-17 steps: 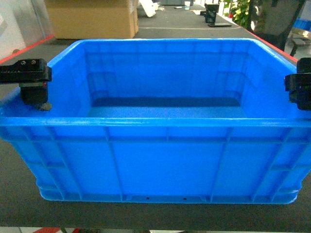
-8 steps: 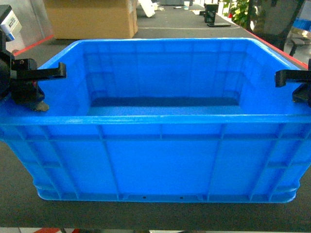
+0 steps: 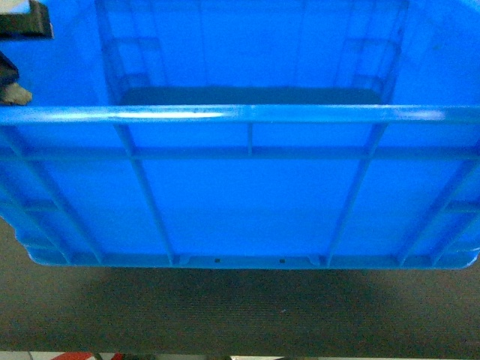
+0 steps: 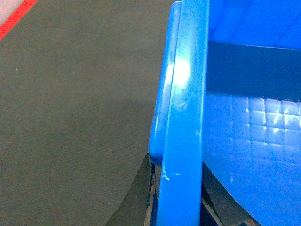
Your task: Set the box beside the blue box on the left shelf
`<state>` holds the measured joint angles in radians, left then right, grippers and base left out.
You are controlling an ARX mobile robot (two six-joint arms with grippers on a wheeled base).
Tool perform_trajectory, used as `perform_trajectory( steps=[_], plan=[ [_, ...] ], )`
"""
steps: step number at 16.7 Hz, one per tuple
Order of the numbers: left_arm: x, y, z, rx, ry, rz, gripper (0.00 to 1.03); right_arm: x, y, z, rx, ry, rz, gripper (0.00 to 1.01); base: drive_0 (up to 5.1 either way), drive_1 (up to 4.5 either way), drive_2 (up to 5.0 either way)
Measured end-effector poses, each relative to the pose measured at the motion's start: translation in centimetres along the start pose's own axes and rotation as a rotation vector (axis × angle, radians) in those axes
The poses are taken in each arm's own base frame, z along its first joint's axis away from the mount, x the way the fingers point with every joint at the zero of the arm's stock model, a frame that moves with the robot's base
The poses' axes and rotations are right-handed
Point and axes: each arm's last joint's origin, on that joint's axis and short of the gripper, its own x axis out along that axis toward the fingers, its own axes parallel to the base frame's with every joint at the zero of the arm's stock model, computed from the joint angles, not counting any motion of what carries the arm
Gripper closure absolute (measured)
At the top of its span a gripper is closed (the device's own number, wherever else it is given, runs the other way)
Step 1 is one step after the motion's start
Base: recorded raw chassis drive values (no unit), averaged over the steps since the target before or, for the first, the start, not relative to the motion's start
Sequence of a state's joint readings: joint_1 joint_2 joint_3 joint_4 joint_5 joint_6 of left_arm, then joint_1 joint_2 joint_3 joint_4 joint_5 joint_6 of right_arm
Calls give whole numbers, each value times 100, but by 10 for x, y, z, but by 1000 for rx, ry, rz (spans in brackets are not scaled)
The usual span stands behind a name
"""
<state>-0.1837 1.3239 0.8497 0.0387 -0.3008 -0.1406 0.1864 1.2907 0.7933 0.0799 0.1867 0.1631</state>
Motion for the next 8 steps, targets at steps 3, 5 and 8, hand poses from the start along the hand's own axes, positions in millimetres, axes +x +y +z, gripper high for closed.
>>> perform_trajectory(
  steps=[3,5,8],
  plan=[
    [-31,2,-4,10,-45,8,90,-26,-3,-6,-5,-38,8,91,0,0,0],
    [-48,0,-9,19,-62,3,90,-42,-8,-14,-2,-50,3,91,0,0,0],
    [-78,2,-5,10,-124,-9,90,-70,-13,-20,12,-98,9,91,0,0,0]
  ],
)
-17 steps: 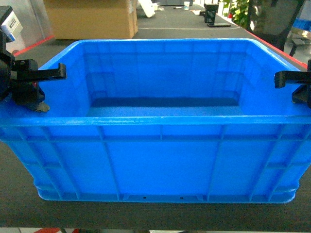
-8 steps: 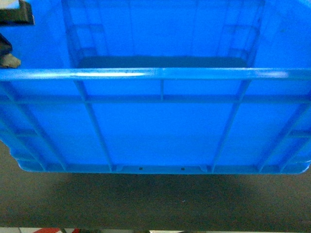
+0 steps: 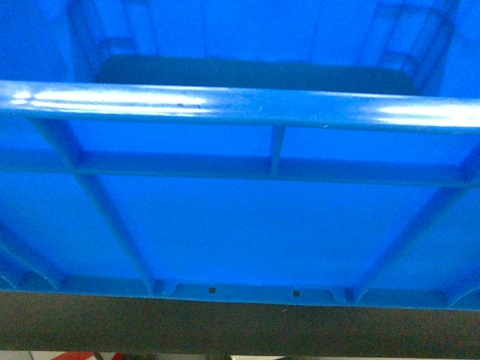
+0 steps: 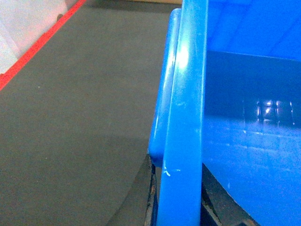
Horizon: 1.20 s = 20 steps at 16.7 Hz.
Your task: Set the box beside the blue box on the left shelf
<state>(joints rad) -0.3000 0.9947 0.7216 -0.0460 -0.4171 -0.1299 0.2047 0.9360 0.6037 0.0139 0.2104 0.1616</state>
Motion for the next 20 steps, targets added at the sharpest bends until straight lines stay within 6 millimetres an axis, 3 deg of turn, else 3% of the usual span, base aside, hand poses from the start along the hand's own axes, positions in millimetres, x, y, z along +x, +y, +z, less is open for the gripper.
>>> perform_trajectory(
  steps=[3,15,20],
  plan=[
    [-21,1,2,-12,-71,2,91,-19,-1,3,-8,-99,-5,91,0,0,0],
    [-18,0,-2,3,-48,3,91,-17,-1,0,-19,-80,-9,91,0,0,0],
    [-18,0,-2,3,-48,-1,91,-17,-1,0,-19,-79,-15,91,-237,-237,-237]
  ],
)
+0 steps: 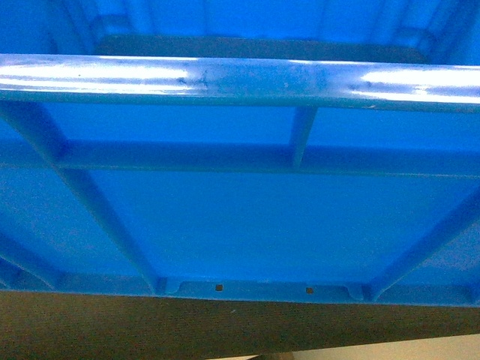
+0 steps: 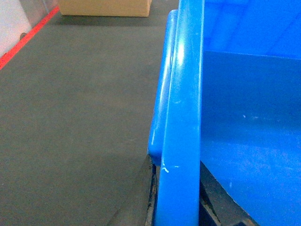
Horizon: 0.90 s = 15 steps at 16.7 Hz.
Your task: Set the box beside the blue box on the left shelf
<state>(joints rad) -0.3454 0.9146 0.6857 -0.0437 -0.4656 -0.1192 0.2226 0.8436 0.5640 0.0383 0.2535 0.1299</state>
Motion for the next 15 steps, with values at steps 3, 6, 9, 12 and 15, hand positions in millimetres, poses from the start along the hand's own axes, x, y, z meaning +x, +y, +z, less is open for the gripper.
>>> perform_trajectory(
  steps=[3,6,9,12,15],
  plan=[
    [0,0,0,1,0,0,91,0,0,0,0,-1,1,91,-237,-237,-237],
    [0,0,0,0,0,-1,91,0,0,0,0,-1,0,91,-158,-158,-158],
    [0,0,0,1,1,-2,91,0,0,0,0,-3,1,91,-147,-147,-147],
    [0,0,0,3,0,-3,91,0,0,0,0,-1,0,91,-147,-147,-147],
    [0,0,0,4,1,-4,91,0,0,0,0,-3,0,91,-147,-147,-147]
  ],
)
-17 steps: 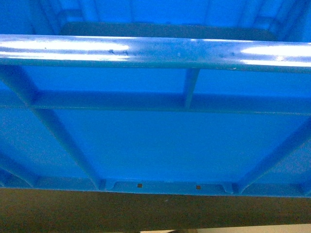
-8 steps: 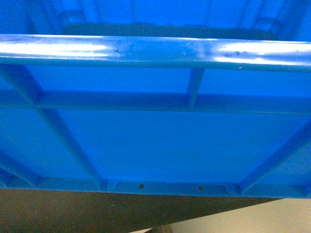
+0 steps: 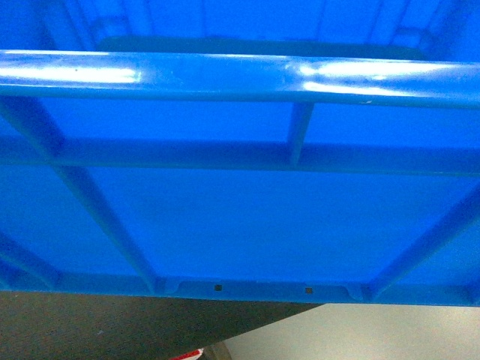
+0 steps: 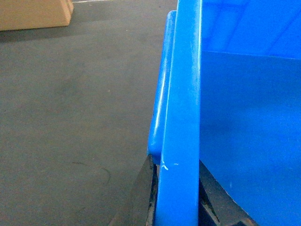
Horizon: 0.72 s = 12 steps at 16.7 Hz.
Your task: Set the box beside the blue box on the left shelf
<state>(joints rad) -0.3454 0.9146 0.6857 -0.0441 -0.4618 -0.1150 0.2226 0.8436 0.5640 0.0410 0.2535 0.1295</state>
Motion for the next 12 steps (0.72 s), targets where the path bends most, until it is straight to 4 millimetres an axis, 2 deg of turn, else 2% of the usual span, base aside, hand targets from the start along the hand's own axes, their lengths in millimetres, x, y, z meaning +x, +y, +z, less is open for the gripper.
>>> perform_trajectory(
  steps=[12],
  plan=[
    [0,0,0,4,0,-2,91,0,0,0,0,0,-1,91,-159,-159,-159]
  ],
)
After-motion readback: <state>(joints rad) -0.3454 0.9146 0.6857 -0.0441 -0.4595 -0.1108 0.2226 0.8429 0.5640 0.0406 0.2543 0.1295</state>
